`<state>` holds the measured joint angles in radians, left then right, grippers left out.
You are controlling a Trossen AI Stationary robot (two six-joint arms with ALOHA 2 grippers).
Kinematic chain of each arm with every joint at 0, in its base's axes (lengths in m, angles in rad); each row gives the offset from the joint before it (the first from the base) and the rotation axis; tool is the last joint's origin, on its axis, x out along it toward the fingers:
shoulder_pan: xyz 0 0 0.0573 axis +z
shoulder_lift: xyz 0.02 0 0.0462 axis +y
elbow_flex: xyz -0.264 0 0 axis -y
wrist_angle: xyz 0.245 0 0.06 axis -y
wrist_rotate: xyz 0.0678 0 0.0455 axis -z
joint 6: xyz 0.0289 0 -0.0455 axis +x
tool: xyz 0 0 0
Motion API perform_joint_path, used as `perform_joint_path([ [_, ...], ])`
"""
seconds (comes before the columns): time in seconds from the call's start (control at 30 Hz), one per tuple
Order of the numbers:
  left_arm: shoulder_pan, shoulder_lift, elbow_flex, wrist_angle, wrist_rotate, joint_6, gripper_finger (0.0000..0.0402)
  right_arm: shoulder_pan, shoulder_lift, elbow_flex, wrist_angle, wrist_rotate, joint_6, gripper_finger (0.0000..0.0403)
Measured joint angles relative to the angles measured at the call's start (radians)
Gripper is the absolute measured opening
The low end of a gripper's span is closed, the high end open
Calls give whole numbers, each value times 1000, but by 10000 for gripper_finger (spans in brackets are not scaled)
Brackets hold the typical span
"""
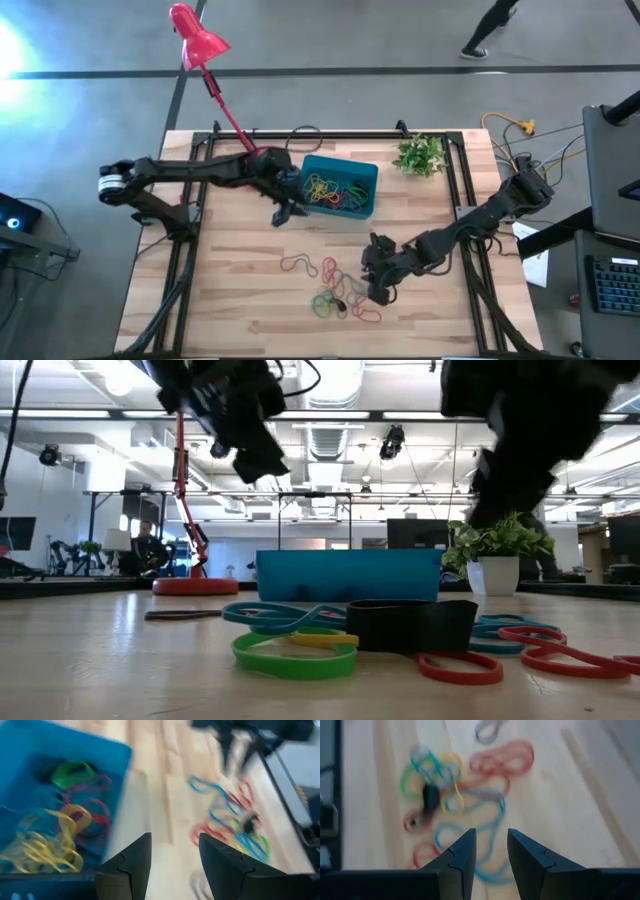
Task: Pick and place rubber bands into bin
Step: Put the blue rubber band into the blue bin
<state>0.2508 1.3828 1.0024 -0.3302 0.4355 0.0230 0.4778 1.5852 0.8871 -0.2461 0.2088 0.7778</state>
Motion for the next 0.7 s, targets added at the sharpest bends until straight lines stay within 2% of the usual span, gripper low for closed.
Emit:
perform_joint_path([
  [0.27, -151, -97, -79, 16, -9, -129, 149, -1, 0, -108, -30, -1, 5, 100],
  [0.57, -282, -184, -155, 67, -143, -231, 149, -2, 0, -146, -3, 28, -57, 100],
  [0.7, -300, -196, -184, 72, -167, -269, 149, 0, 0, -147, 76, -33, -106, 100],
])
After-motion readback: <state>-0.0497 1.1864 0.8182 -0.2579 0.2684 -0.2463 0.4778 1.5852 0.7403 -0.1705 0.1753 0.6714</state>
